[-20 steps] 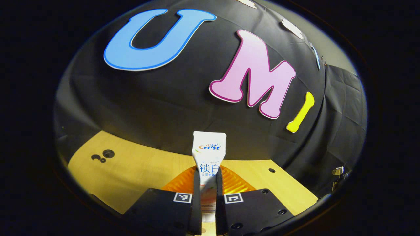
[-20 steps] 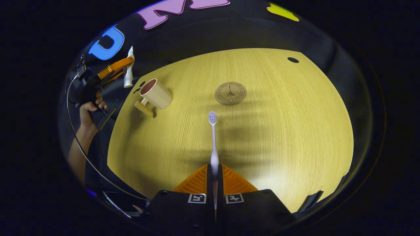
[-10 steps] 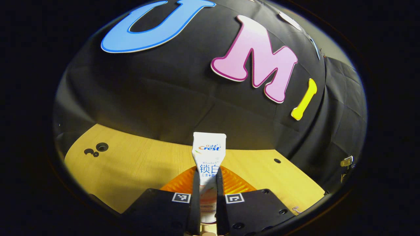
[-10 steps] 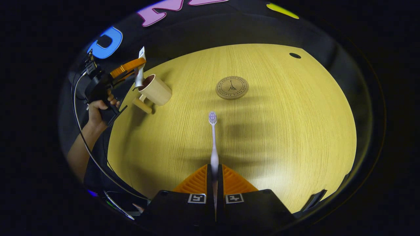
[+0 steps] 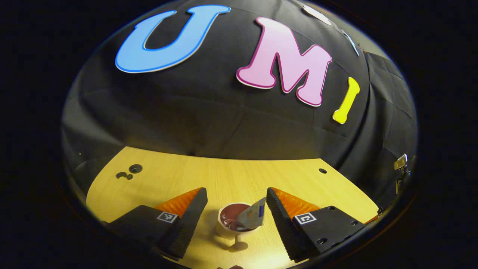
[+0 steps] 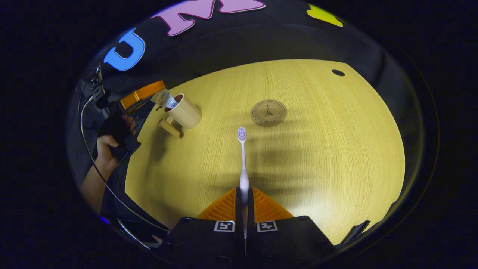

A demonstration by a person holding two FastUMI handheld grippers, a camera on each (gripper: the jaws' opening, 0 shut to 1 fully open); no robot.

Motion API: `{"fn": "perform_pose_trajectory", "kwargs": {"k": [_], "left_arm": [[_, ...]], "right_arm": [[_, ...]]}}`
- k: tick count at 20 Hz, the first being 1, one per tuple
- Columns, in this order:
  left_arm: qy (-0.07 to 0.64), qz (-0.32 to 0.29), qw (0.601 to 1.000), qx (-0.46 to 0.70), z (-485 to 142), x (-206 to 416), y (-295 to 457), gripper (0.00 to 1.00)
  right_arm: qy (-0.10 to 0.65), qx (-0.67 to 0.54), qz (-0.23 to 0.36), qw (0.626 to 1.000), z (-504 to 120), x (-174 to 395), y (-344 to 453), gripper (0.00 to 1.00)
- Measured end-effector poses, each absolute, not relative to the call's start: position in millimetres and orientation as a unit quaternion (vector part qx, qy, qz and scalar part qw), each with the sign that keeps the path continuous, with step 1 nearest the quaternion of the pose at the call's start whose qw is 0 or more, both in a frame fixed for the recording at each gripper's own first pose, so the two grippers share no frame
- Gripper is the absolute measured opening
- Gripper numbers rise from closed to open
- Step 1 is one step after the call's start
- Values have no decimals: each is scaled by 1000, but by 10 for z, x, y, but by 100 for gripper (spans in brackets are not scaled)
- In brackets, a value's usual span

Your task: Put the toothbrush and toothpaste on the desktop into the cup, then pick up the cup and place it on the coaster on the desktop.

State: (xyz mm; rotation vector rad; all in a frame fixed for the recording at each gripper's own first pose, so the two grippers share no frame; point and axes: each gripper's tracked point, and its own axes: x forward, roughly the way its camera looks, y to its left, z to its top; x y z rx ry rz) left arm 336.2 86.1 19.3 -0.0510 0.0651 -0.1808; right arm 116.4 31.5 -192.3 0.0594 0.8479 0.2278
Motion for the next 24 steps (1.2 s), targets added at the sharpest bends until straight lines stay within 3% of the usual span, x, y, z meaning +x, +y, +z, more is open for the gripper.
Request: {"fn": "perform_pose_trajectory", "kwargs": {"k": [12, 24], "left_arm": [[105, -1, 989, -100, -745, 1381, 1210, 98], [82, 43, 968, -234, -808, 1164, 1447, 98]], "right_arm": [[285, 30, 203, 936, -980, 2129, 1372, 7], [174, 64, 244, 952, -745, 3064, 2449, 6]]}}
